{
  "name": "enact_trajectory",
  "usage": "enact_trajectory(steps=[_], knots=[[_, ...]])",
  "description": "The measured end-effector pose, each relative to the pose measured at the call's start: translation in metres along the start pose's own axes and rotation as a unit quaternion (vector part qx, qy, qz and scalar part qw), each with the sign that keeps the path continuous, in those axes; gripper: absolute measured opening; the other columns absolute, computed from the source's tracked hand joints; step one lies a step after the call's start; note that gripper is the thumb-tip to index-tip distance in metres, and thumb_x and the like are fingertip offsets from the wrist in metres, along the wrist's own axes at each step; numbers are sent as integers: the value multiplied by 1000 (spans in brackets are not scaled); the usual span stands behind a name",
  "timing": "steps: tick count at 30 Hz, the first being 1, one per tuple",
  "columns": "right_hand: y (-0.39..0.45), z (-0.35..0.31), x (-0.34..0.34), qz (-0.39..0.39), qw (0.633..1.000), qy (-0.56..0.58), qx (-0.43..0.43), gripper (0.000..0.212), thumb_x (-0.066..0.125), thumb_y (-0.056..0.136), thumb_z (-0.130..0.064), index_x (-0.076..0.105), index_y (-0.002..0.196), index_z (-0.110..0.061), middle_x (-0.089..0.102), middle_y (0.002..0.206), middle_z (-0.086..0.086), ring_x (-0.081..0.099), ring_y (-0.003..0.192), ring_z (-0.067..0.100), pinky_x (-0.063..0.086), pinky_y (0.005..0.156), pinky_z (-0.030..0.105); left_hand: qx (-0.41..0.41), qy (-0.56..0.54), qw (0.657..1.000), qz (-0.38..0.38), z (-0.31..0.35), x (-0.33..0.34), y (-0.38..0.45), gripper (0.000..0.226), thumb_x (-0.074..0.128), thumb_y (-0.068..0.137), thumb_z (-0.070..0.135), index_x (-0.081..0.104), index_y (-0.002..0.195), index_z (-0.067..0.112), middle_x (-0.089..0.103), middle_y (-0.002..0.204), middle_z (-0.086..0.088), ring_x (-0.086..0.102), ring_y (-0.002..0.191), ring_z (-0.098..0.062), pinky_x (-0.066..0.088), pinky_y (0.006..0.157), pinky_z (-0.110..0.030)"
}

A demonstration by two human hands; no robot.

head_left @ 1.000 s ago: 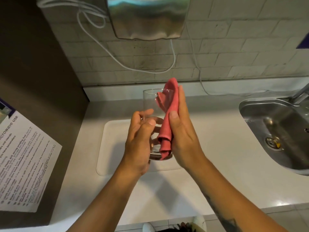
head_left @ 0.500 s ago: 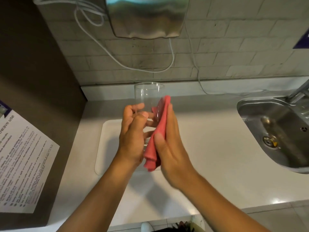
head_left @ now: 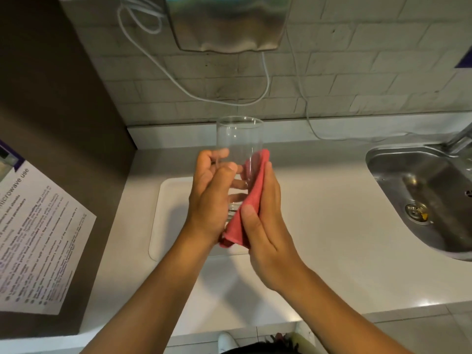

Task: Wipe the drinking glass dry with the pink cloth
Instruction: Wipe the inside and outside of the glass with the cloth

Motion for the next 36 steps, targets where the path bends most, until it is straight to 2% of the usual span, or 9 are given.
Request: enact_trajectory(steps=[4, 8, 13, 17, 20, 25, 30, 34, 36], knots=[[35, -8, -20, 16, 994, 102, 23, 66, 31, 112, -19, 6, 173, -13, 19, 182, 1, 34, 163, 4, 32, 128, 17, -9, 3, 1000, -18, -10, 9, -11, 49, 63, 75, 50, 56, 118, 27, 77, 91, 7, 74, 75, -11, 57, 58, -23], [41, -17, -22, 35, 992, 118, 0, 69, 32, 112, -16, 1, 174, -11, 14, 183, 0, 30, 167, 17, 27, 137, 41, -12, 2, 1000, -9, -9, 9, -11, 47, 61, 76, 53, 57, 117, 30, 78, 94, 4, 75, 88, -25, 62, 65, -32], [-3, -2, 2, 20, 1000, -5, -22, 72, 38, 114, -16, -3, 174, -15, 16, 176, -20, 24, 162, -7, 26, 127, 12, 4, 13, 1000, -10, 1, -1, 0, 48, 60, 77, 53, 56, 120, 30, 80, 95, 7, 79, 82, -13, 60, 61, -25], [22, -4, -20, 70, 993, 91, 26, 64, 37, 112, -26, 15, 172, -24, 36, 174, -10, 41, 159, 1, 35, 132, 31, -16, 47, 997, -54, -7, 10, -6, 42, 61, 76, 57, 58, 114, 39, 79, 106, 9, 78, 89, -10, 60, 66, -24], [32, -8, -28, 93, 986, 136, 34, 64, 37, 112, -28, 18, 173, -20, 39, 176, 2, 49, 156, 8, 40, 129, 29, 18, 122, 992, -21, -1, 14, -8, 54, 55, 78, 65, 47, 126, 41, 67, 122, 8, 73, 103, -13, 63, 84, -35], [21, 2, -29, 111, 979, 165, 51, 62, 40, 112, -28, 23, 172, -24, 46, 171, -3, 52, 153, 7, 45, 125, 26, 133, 243, 960, 33, 8, 12, -23, 56, 59, 87, 66, 43, 137, 46, 57, 128, 13, 64, 110, -2, 59, 81, -18], [23, 1, -29, 81, 991, 98, 43, 67, 33, 114, -30, 7, 175, -28, 19, 182, -16, 29, 167, 9, 26, 137, 50, 43, 192, 980, 15, -9, 10, -26, 78, 68, 81, 65, 36, 150, 45, 56, 135, 23, 62, 121, 5, 60, 85, -19], [5, -6, -14, 21, 999, 50, 3, 68, 29, 116, -20, -5, 174, -26, -4, 184, -17, 7, 172, 14, 17, 137, 62, -12, 40, 999, 25, -9, 3, -14, 57, 71, 89, 43, 51, 142, 31, 73, 130, 0, 75, 117, -21, 62, 100, -50], [-10, -4, -4, 4, 999, 34, -3, 70, 30, 115, -24, -9, 173, -29, -9, 183, -19, 10, 172, 22, 19, 135, 66, -16, 0, 1000, 11, -8, 1, -10, 46, 65, 94, 41, 55, 138, 32, 77, 128, -1, 78, 114, -23, 65, 94, -51]])
Point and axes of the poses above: each hand's wrist, its own y-axis towards the middle knuckle, its own x-axis out of the palm, z = x × y, the point moved 6 cm from there along y, towards the middle knuckle
